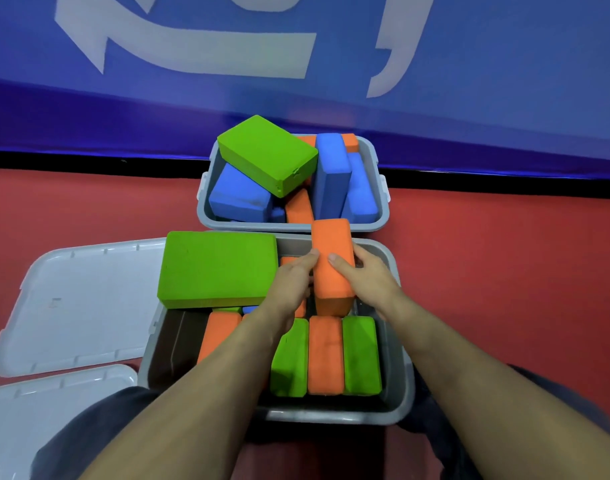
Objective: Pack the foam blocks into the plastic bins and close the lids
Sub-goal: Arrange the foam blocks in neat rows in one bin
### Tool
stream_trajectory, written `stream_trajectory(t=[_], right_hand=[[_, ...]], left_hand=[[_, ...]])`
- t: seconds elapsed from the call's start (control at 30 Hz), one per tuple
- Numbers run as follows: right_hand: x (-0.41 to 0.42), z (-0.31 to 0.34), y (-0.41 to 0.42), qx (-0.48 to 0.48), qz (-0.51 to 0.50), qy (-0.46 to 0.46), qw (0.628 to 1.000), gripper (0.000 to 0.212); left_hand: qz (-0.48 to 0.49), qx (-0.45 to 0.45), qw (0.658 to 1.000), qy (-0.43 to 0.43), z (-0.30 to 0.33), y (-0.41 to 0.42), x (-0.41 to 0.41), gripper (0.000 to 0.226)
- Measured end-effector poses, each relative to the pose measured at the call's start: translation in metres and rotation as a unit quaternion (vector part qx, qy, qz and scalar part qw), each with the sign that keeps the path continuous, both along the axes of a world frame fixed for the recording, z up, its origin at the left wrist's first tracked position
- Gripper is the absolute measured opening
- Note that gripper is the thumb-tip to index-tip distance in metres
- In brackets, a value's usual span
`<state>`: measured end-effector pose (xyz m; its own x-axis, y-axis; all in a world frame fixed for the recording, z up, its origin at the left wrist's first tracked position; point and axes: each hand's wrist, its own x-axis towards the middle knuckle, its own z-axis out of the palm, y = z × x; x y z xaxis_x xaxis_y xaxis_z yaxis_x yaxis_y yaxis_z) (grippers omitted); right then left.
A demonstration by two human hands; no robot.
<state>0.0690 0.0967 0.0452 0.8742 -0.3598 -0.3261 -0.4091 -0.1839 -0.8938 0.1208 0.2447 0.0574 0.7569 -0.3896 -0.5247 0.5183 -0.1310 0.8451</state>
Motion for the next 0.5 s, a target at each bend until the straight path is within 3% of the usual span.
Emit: stream_trajectory(t=[0.1,0.33,0.43,0.5], right_hand=[[0.006,-0.016,0.005,0.015,-0.018,0.025,0.999,0.06],[0.017,-0.04,0.015,0.041,-0.033,0.062,0.997,0.043],[0.019,-0.052,0.017,0.048,-0.024,0.094,0.994,0.06],[0.022,-0.061,0.013,0.052,-0.017,0.103,0.993,0.056]], left_hand=[[0.005,0.024,1.0,-0.005,-0.013,-0.001,0.002,0.034],[0.007,0.045,0.999,0.0,-0.04,0.004,0.012,0.021],[0.012,0.059,0.998,0.009,-0.053,0.004,0.014,0.018],[0.018,0.056,0.998,0.009,-0.061,0.004,0.016,0.018]])
